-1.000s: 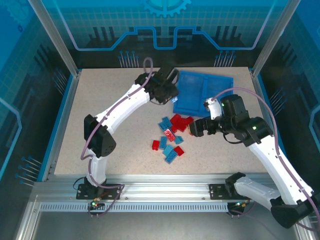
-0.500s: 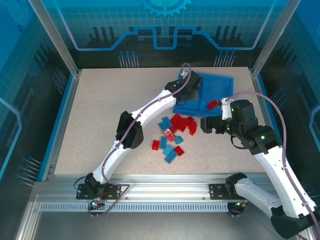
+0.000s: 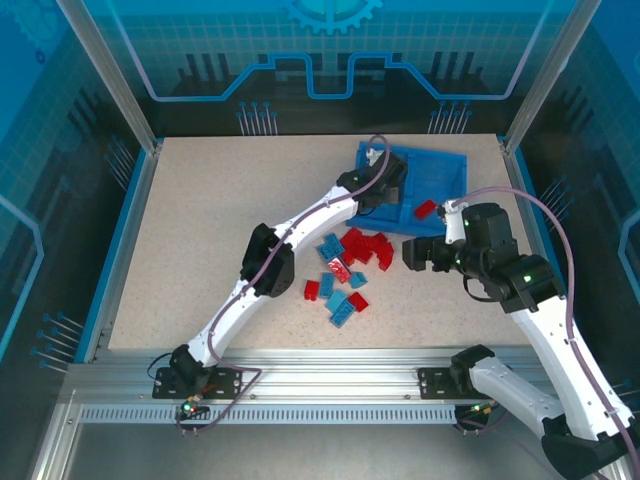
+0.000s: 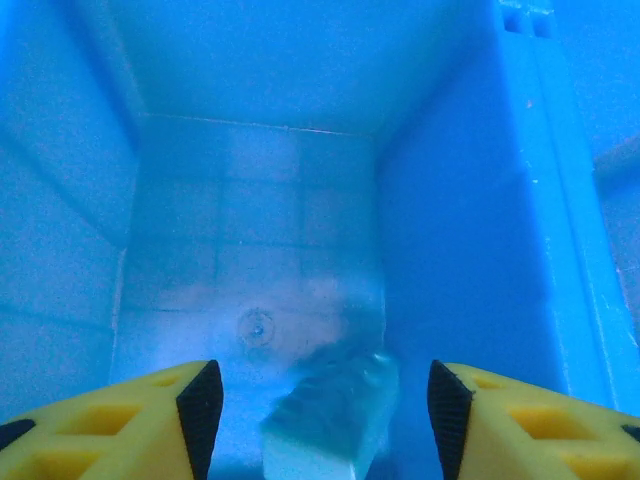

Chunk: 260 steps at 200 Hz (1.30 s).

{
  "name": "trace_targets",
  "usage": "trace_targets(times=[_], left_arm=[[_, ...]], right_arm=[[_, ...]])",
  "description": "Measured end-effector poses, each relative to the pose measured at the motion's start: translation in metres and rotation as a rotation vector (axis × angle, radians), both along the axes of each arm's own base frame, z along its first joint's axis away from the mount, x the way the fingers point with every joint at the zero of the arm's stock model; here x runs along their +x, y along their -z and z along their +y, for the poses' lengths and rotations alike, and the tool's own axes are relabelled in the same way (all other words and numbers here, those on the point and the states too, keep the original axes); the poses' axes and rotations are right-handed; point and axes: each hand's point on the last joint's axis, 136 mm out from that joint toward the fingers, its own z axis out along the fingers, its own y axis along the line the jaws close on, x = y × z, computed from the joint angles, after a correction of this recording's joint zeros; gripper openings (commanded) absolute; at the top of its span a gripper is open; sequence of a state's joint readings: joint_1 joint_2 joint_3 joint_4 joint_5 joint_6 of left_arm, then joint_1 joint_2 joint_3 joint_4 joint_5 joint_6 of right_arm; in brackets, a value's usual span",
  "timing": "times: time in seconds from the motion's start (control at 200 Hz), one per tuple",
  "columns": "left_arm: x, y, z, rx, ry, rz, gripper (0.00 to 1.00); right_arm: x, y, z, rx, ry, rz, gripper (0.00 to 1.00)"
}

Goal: Sort the legos into containers by color

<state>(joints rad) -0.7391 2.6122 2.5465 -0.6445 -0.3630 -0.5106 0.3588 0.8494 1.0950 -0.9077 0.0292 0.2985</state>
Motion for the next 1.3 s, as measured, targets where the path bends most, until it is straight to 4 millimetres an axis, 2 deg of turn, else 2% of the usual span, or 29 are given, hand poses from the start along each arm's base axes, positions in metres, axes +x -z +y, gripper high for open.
trace_targets(times=[0.125, 0.255, 0.26, 0.37, 0.495, 0.56, 0.64, 0.705, 0.775, 0.955, 1.076, 1.161, 1.301], left_arm=[[-0.001, -0.014, 0.001, -0.005, 0.004, -0.012, 0.61], [-0.014, -0.068, 0.012, -0.023, 0.023, -0.060, 0.61], [-0.015, -0.077, 0.014, -0.029, 0.024, -0.069, 0.61], [-0.045, -0.165, 0.041, -0.065, 0.055, -0.168, 0.61], [-0.103, -0.272, 0.093, -0.116, 0.096, -0.329, 0.61], [-0.136, -0.306, 0.123, -0.124, 0.116, -0.393, 0.61], [-0.175, -0.325, 0.155, -0.117, 0.156, -0.448, 0.62], [-0.202, -0.321, 0.175, -0.099, 0.191, -0.464, 0.62], [-0.225, -0.300, 0.191, -0.055, 0.235, -0.449, 0.66], [-0.273, -0.213, 0.215, 0.091, 0.401, -0.316, 0.86], [-0.303, -0.170, 0.227, 0.151, 0.509, -0.244, 0.96], [-0.317, -0.155, 0.234, 0.165, 0.548, -0.219, 0.99], [-0.327, -0.147, 0.236, 0.171, 0.589, -0.216, 0.99]], right_arm=[[0.001, 0.008, 0.003, 0.001, -0.010, 0.027, 0.96], [0.001, 0.029, 0.008, -0.002, -0.031, 0.097, 0.93], [0.001, 0.031, 0.009, -0.005, -0.032, 0.104, 0.94], [0.006, 0.051, 0.020, -0.025, -0.072, 0.174, 0.92], [0.008, 0.075, 0.048, -0.067, -0.183, 0.249, 0.92], [0.006, 0.090, 0.065, -0.099, -0.249, 0.289, 0.92], [0.004, 0.107, 0.085, -0.148, -0.325, 0.330, 0.93], [0.005, 0.118, 0.102, -0.178, -0.377, 0.344, 0.93], [0.008, 0.128, 0.118, -0.205, -0.426, 0.347, 0.93], [0.021, 0.152, 0.154, -0.252, -0.495, 0.331, 0.90], [0.032, 0.171, 0.169, -0.275, -0.505, 0.333, 0.87], [0.041, 0.183, 0.179, -0.298, -0.505, 0.336, 0.83], [0.059, 0.198, 0.190, -0.357, -0.482, 0.317, 0.65]])
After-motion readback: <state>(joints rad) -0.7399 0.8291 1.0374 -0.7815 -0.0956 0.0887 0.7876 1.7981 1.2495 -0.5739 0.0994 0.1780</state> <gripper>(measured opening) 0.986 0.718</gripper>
